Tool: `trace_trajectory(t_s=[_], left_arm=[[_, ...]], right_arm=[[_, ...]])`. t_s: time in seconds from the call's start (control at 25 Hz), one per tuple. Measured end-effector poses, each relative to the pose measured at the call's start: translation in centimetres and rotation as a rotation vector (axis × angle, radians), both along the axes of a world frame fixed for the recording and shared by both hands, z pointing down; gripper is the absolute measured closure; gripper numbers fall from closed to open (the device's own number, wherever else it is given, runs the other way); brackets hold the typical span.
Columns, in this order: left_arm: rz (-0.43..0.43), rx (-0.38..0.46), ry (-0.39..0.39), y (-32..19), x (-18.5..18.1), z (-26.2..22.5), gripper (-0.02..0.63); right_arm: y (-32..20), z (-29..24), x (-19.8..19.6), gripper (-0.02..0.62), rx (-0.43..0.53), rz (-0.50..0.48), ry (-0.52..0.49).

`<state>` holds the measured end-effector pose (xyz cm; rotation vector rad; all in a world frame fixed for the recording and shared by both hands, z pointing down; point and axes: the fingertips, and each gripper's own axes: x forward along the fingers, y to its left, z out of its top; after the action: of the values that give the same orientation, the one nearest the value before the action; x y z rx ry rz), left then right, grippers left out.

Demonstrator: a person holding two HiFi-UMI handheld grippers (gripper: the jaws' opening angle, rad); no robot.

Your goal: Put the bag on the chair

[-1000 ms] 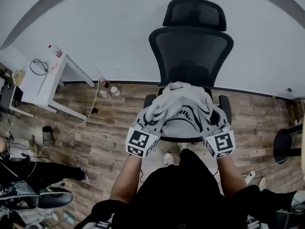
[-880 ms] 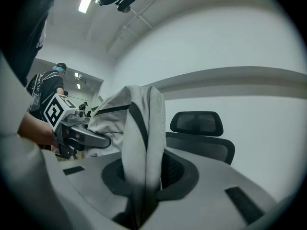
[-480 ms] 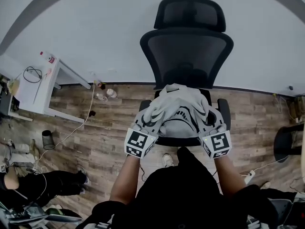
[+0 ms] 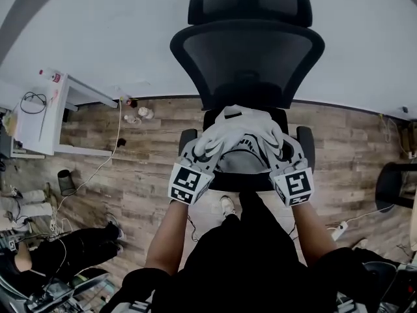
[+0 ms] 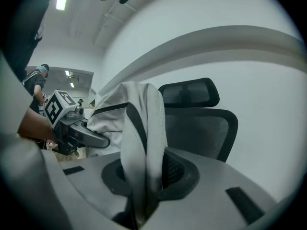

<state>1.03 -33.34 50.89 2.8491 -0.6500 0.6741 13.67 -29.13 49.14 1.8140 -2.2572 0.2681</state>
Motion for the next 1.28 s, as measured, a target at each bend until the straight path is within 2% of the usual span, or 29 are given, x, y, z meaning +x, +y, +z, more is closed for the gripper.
trace_trajectory(t_s=[0.28, 0.44, 0.64, 1.28], left_arm=[[0.002, -0.069, -0.056, -1.9, 2.2, 3.8, 0.502], [-0.015, -0.079, -0.038, -3.4, 3.3, 5.5, 0.502], [-0.028, -0.11, -0.066, -5.2, 4.4, 8.3, 0.502], [-0.032, -0.169, -0.101, -9.4, 7.3, 13.9, 0.502]], right_arm=[[-2.2, 3.7, 2.6, 0.511, -0.063, -0.011, 0.007], [-3.9, 5.7, 3.5, 0.511, -0.096, -0.019, 0.007], [-5.8, 8.5, 4.5, 0.509, -0.129, -0.037, 0.045], [-10.0, 14.3, 7.4, 0.509, -0.216, -0.075, 0.041]])
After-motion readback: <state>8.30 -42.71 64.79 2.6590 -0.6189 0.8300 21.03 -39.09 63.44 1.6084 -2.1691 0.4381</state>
